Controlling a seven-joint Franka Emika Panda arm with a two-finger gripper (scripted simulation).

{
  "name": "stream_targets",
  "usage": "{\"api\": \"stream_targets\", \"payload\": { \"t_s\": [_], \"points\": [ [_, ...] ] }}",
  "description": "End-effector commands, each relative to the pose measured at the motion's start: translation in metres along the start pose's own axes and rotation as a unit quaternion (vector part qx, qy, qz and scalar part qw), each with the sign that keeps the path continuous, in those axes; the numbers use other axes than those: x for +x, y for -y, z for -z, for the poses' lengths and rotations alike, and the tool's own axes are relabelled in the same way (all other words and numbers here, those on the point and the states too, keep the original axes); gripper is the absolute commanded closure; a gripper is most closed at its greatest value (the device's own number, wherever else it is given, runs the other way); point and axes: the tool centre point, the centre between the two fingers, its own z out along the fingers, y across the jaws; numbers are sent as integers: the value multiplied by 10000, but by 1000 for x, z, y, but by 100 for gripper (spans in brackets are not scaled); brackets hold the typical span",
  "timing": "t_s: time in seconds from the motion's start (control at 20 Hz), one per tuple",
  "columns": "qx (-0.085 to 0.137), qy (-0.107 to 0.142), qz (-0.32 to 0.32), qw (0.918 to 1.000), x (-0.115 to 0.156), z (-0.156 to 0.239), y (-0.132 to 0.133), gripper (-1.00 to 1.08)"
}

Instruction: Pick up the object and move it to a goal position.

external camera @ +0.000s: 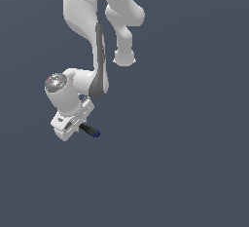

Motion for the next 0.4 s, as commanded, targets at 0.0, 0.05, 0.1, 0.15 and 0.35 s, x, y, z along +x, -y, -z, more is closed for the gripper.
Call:
{"api": "stream_targets", "payload": {
  "t_s": [0.0,0.05,0.1,0.15,0.35],
  "points": [
    [-5,1,5,10000,-3,2,-6,108],
    [-5,1,5,10000,-4,2,-8,108],
    [-5,1,5,10000,-4,2,-9,108],
    [-5,1,5,10000,-5,2,-9,108],
    [-5,1,5,10000,-4,2,-10,108]
  ]
}}
